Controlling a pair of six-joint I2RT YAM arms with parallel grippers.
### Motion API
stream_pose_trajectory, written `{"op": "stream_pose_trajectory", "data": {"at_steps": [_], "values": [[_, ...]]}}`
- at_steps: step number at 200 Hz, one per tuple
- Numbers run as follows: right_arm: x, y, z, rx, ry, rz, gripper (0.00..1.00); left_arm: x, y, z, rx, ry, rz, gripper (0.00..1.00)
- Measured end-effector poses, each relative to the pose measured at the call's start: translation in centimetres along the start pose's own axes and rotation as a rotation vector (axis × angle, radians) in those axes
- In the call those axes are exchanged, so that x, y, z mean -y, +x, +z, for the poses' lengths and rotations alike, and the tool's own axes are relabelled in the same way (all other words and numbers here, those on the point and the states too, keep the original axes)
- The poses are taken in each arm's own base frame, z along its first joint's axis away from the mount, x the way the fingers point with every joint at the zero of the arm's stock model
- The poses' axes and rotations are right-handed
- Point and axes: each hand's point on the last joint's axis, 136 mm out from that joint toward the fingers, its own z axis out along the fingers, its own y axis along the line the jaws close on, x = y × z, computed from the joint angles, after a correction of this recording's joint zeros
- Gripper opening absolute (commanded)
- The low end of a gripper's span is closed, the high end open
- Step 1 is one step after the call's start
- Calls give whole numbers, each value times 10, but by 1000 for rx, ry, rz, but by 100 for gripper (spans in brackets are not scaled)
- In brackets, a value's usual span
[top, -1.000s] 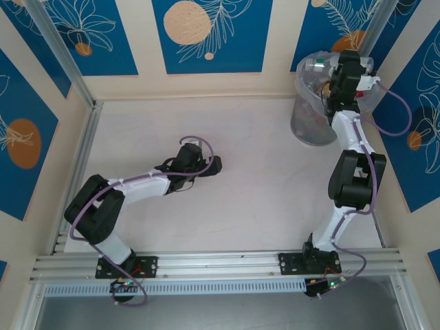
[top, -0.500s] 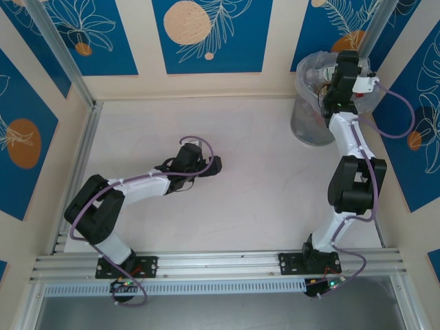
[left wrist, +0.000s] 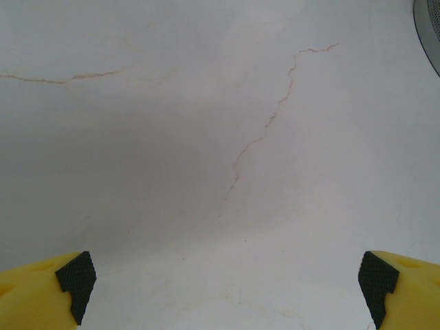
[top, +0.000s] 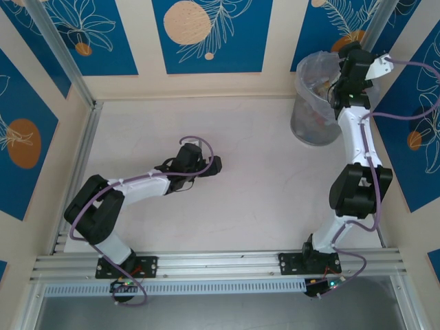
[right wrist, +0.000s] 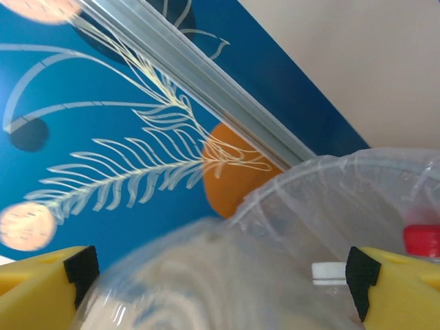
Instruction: Put the plastic bottles in the bin
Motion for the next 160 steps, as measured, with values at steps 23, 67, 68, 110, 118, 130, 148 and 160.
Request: {"op": "stream_pose_trajectory", "data": {"at_steps": [23, 67, 68, 110, 118, 130, 148, 160], "values": [[9, 17, 8, -52, 32, -111, 96, 0, 0, 0, 0, 0, 0, 100], [4, 26, 0, -101, 45, -304, 100, -1, 0, 0, 1, -1, -1, 100], [4, 26, 0, -101, 47, -308, 100, -1, -1, 0, 1, -1, -1, 100], [6, 18, -10, -116, 89, -501, 99, -4, -13, -9, 26, -5, -2, 100], [6, 18, -12, -133, 82, -524, 99, -5, -17, -13, 37, -6, -1, 99], [5, 19, -14, -185, 50, -533, 99, -6, -25, -19, 56, -6, -2, 99], [-8, 8, -15, -267, -43, -481, 99, -8, -35, -27, 84, -4, -13, 99], [-23, -3, -15, -280, -114, -437, 99, -10, -40, -30, 99, -6, -18, 100]]}}
